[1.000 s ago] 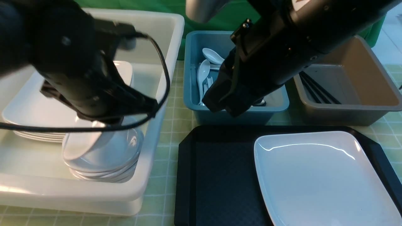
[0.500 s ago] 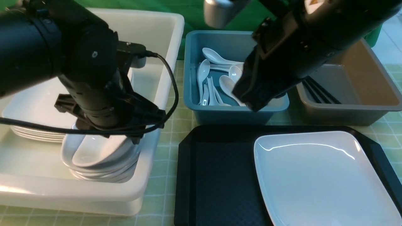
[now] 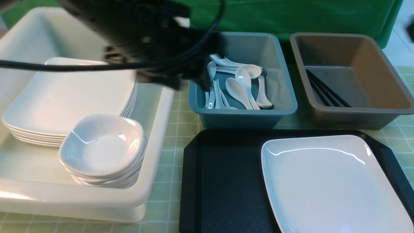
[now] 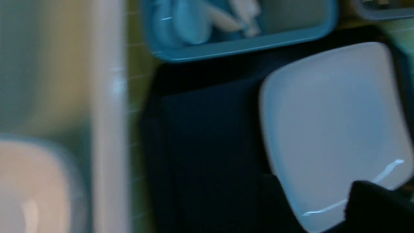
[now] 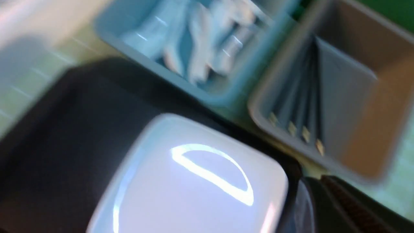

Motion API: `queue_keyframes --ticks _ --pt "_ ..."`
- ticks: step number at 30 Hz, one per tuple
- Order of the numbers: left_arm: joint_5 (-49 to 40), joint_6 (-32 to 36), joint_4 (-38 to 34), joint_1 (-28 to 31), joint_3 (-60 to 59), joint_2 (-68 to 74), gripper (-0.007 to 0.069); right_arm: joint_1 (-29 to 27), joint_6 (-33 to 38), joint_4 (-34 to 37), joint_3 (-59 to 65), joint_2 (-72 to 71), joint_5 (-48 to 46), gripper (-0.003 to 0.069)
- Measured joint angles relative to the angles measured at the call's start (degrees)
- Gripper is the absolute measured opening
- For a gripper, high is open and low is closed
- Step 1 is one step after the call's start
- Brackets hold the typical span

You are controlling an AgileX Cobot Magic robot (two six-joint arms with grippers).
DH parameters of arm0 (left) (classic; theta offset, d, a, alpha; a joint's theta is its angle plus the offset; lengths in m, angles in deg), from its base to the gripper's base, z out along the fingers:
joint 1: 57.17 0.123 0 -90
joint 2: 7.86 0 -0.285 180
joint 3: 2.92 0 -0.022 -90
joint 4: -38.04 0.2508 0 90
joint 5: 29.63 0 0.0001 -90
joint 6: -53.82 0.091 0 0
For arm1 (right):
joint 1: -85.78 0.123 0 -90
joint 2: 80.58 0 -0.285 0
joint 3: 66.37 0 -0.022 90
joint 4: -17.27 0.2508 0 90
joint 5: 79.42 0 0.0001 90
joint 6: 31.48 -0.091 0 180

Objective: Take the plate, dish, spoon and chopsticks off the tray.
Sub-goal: Use the left arm to grab a plate from the dinner plate

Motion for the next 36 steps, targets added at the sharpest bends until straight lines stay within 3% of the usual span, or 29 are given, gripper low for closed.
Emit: queue_keyframes --ticks 4,10,12,18,22,25,31,36 --pt "4.19 2.49 -5.74 -3.21 0.49 4.45 0.0009 -4.24 -1.48 -0.18 9.03 -4.93 -0.22 0.0005" --pt "12.27 5.43 -10.79 -3.94 0.52 19.13 0.0004 -5.62 -2.75 1.46 23.3 -9.56 -0.3 0.0005" --pt "13.03 6.12 -10.79 -3.94 0.96 21.58 0.0025 -5.62 -2.75 2.12 25.45 -9.98 0.07 0.0005" --pt "13.93 6.43 -6.82 -3.94 4.97 30.62 0.0274 -5.62 -2.13 2.83 28.13 -10.4 2.23 0.0005" --pt "16.59 6.25 -5.58 -3.94 7.97 35.61 0.05 -5.62 -1.44 2.89 28.13 -10.42 3.64 0.0006" --pt "17.74 6.25 -5.52 -3.94 9.37 38.58 0.0573 -5.62 -1.4 2.89 28.13 -10.47 3.64 0.0007" --pt "20.9 6.25 -8.13 -3.94 9.74 40.9 0.057 -5.62 -0.82 4.18 28.13 -10.47 3.77 0.0007" --pt "22.6 7.15 -10.15 -3.94 10.26 41.99 0.0459 -5.62 2.2 8.94 28.13 -10.47 5.29 0.0008"
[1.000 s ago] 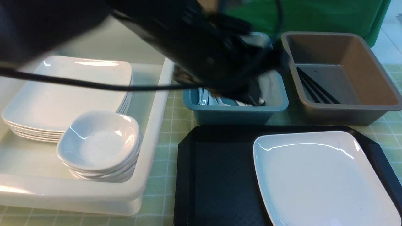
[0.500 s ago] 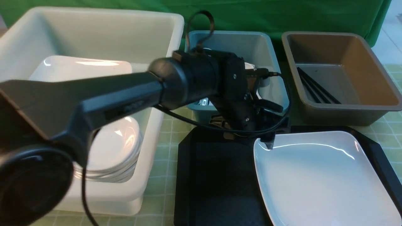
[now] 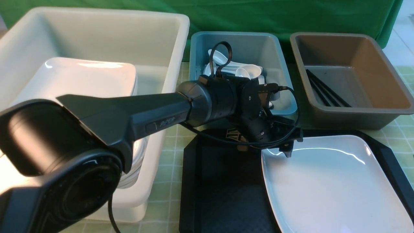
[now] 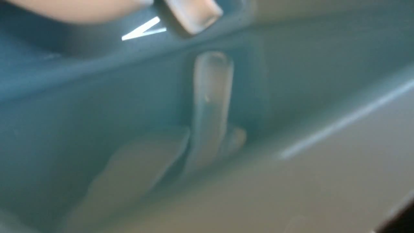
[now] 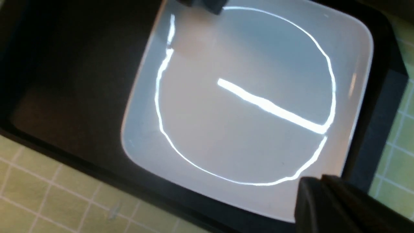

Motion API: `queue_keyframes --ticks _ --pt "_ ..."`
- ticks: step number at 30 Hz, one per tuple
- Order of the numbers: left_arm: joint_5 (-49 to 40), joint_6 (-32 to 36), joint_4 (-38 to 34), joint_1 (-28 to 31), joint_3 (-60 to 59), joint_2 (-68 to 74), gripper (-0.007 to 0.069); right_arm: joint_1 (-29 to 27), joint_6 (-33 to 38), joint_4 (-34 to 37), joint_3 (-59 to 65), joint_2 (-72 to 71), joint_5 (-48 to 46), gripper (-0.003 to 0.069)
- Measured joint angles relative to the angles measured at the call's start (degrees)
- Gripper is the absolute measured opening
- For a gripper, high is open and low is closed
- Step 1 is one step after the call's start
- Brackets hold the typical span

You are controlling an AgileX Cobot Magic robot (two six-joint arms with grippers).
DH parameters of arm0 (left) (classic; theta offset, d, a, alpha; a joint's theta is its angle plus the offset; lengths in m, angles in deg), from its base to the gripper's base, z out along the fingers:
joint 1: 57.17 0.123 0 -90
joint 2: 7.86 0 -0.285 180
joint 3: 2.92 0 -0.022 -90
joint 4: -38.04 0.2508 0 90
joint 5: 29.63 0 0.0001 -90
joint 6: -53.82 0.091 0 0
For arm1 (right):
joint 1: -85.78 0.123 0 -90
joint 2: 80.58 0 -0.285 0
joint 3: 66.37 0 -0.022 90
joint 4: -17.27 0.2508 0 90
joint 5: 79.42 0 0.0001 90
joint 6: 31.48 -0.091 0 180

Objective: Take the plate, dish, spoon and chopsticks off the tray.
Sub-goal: Use the left arm to grab a plate from the dinner plate, then use the left arm to put the plate into the large storage box on the left

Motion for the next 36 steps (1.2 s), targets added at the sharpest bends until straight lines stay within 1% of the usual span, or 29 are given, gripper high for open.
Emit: queue_keyframes --ticks 2,3,4,5,6,7,10,14,17,18,20,23,29,36 --pt "0.11 0.45 -0.42 0.0 0.07 0.21 0.0371 0.0 0.57 0.67 0.0 0.0 0.39 0.0008" --pt "0.09 0.55 -0.64 0.0 0.07 0.35 0.034 0.0 0.74 0.81 0.0 0.0 0.44 0.0008" --pt "0.03 0.69 -0.64 0.0 0.07 0.56 0.0269 0.0 0.85 0.88 0.0 0.0 0.44 0.0008" --pt "0.03 0.87 -0.64 0.0 0.12 0.58 0.0256 0.0 0.93 0.87 0.0 0.0 0.44 0.0008" --pt "-0.02 1.19 -1.0 0.1 0.18 0.73 0.017 0.0 1.14 0.87 0.0 0.0 0.5 0.0008" --pt "-0.43 1.82 -1.95 0.32 0.18 0.8 0.013 0.0 1.35 0.87 0.0 0.0 0.62 0.0008" --pt "-1.3 3.0 -3.39 0.34 0.29 0.87 0.0129 0.0 2.13 0.98 0.0 0.0 0.68 0.0008" --pt "-3.01 3.41 -2.85 0.34 0.29 0.04 0.0122 0.0 2.31 0.98 0.0 0.0 0.68 0.0008" --pt "-6.6 3.89 -1.53 0.03 0.29 -3.89 0.0071 0.0 2.39 1.05 0.0 0.0 0.93 0.0008" --pt "-6.8 3.95 -1.47 0.03 0.29 -3.89 0.0071 0.0 2.44 1.05 0.0 0.0 1.06 0.0008" --pt "-9.22 5.15 -0.86 -0.03 0.35 -7.08 0.0041 0.0 2.44 1.05 0.0 0.0 1.33 0.0008" --pt "-12.13 6.44 0.52 -0.09 0.35 -10.59 0.002 0.0 2.49 1.05 0.0 0.0 1.96 0.0008" --pt "-15.24 6.88 2.87 -0.09 0.29 -14.75 0.0006 0.0 2.49 1.29 -1.14 0.0 2.73 0.0008" --pt "-17.64 8.02 5.58 -0.09 1.83 -20.99 -0.0001 0.0 2.49 2.43 -7.23 0.0 2.11 0.0008"
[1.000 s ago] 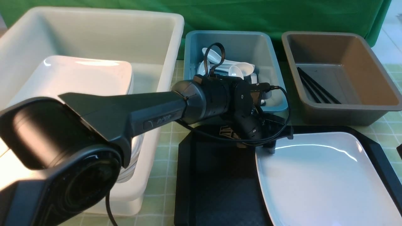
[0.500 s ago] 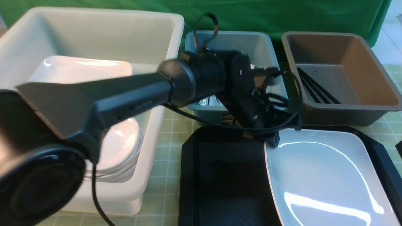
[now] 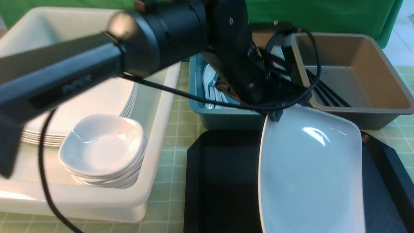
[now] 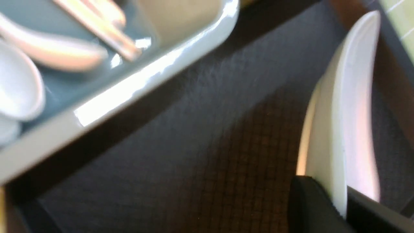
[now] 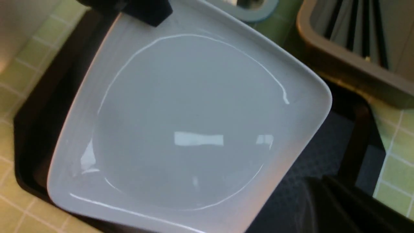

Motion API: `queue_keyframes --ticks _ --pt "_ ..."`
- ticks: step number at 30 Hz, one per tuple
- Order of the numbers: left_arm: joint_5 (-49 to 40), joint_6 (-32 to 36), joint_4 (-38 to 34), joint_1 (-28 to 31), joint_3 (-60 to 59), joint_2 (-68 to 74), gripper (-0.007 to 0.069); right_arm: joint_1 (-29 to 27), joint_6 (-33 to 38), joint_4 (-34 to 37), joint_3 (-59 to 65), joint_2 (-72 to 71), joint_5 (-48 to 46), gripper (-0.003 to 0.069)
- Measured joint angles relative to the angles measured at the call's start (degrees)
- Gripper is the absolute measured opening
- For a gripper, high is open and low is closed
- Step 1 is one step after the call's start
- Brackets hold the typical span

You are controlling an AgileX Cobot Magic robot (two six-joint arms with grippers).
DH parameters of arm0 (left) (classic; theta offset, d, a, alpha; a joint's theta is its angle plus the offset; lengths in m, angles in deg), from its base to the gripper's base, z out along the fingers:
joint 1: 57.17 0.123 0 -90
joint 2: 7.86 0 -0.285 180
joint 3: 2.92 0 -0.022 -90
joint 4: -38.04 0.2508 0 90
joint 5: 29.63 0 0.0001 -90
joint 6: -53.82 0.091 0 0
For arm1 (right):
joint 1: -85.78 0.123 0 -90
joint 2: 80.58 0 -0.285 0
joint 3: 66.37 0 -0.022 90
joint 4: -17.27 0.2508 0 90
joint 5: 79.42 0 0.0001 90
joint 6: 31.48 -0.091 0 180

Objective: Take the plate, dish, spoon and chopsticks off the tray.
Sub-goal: Use the left arm to put the plate into the large storage box on the left

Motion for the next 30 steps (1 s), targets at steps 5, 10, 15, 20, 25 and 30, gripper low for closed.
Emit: queue_keyframes --ticks 5,10,15,20,25,30 --pt "-1.38 0.28 1.6 0.05 3.02 -3.71 -0.0001 0.0 0.0 0.37 -2.58 0.0 -0.67 0.0008" --pt "-2.36 0.28 2.63 0.86 6.14 -6.74 -0.0001 0.0 1.61 1.92 -5.35 0.0 -0.96 0.0008" --pt "-3.84 -0.68 2.38 8.58 9.45 -11.03 0.0 0.0 7.88 12.13 -12.08 2.37 -0.9 0.0008" --pt "-4.6 -1.6 -0.14 23.29 10.21 -17.03 0.0001 1.45 12.26 19.93 -24.04 11.13 -2.57 0.0008" --pt "-6.86 0.08 -7.79 44.09 10.27 -21.17 0.0001 10.34 13.0 20.14 -39.57 22.98 -3.64 0.0005" --pt "-9.54 1.48 -12.44 57.64 9.6 -21.89 0.0001 18.58 13.12 18.23 -53.07 33.09 -4.59 0.0005"
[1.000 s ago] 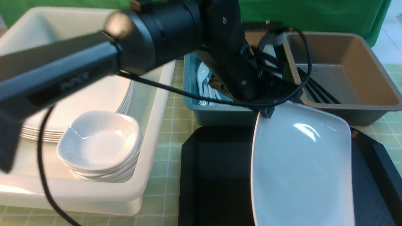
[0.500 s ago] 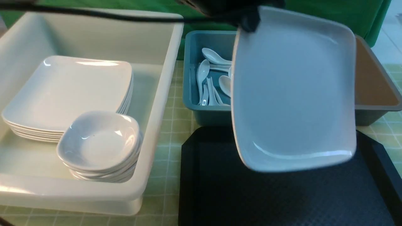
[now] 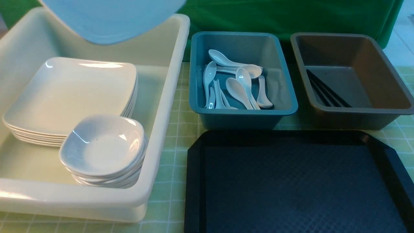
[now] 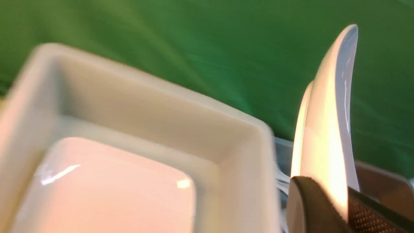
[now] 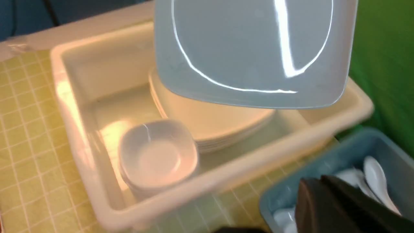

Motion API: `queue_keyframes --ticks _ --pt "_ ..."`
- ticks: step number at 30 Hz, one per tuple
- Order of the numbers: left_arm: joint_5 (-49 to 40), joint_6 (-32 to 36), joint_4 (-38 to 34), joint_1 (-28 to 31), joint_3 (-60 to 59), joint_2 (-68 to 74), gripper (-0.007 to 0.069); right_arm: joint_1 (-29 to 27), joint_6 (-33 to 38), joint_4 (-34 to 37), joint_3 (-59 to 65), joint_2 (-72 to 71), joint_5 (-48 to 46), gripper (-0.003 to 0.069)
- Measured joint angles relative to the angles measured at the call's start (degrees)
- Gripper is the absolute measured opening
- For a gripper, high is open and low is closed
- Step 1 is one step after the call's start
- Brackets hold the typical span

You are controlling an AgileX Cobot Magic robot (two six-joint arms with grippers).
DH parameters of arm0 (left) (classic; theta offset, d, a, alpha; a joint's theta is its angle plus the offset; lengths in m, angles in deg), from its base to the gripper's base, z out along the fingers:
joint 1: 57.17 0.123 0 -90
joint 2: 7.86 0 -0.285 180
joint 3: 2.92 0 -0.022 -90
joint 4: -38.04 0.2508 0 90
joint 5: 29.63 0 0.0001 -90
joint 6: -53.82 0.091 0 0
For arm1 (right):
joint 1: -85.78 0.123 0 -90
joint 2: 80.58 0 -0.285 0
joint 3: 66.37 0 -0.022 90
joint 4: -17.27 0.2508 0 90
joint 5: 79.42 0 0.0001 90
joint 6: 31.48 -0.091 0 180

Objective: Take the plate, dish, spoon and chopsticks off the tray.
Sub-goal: Use the left arm to put the plate into the large storage box on the left

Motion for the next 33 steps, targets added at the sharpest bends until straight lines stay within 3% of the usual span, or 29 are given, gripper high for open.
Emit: queue_keyframes --ticks 3,7,14,20,24,30,33 --pt "1.31 0.58 -2.3 6.6 -5.72 -0.41 0.0001 4.63 -0.06 -0.52 -10.79 9.55 -2.19 0.0005" --pt "7.35 1.54 -4.21 9.19 -17.6 -0.73 0.0001 7.29 -0.39 -0.72 -17.55 16.46 -2.77 0.0005" --pt "24.94 5.33 -11.25 9.94 -37.93 -0.85 0.0001 10.24 -1.08 -0.92 -19.89 22.85 -3.04 0.0007" --pt "38.29 14.75 -20.99 9.94 -50.26 -0.61 0.0002 10.55 -1.13 -1.34 -19.89 24.55 -3.09 0.0008" --pt "38.94 19.39 -23.19 10.0 -51.7 0.89 0.0002 10.57 -1.13 -1.34 -19.89 24.55 -3.09 0.0008" --pt "38.37 20.2 -24.22 10.05 -51.69 4.62 0.0013 10.62 -1.55 -1.34 -19.89 24.55 -3.09 0.0008" --pt "38.42 20.75 -22.58 10.11 -51.69 6.29 0.0082 10.62 -2.02 -1.34 -19.89 24.55 -3.09 0.0008"
